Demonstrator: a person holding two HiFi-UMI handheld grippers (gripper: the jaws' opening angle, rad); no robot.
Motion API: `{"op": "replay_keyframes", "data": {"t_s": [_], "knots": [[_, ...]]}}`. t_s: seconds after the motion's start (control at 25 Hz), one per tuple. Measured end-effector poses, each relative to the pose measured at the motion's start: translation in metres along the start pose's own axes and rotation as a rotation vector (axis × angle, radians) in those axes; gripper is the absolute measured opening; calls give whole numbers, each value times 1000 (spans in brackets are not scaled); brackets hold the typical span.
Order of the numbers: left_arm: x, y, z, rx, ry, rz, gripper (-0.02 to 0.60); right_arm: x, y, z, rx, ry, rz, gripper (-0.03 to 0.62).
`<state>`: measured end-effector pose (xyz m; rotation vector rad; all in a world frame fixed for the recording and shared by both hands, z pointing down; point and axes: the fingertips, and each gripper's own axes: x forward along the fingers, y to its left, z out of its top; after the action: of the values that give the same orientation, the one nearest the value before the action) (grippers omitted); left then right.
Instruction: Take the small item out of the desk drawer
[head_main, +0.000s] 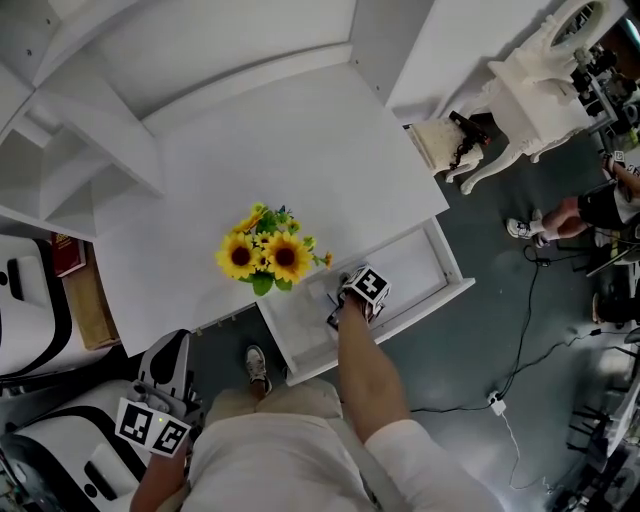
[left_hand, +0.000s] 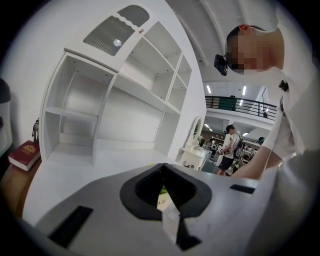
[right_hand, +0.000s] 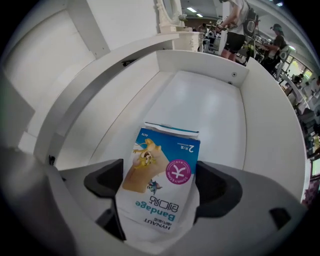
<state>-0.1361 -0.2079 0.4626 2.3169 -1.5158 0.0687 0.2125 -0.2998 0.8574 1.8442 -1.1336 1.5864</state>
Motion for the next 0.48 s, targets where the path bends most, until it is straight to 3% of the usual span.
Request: {"op": "replay_keyframes", "data": {"t_s": [0.16, 0.48], "knots": [[1, -4, 1, -2, -8, -30, 15, -6, -2, -11, -87, 43, 28, 451], [0, -10, -2, 6, -4, -79, 15, -17, 20, -11, -337, -12, 105, 416]]}}
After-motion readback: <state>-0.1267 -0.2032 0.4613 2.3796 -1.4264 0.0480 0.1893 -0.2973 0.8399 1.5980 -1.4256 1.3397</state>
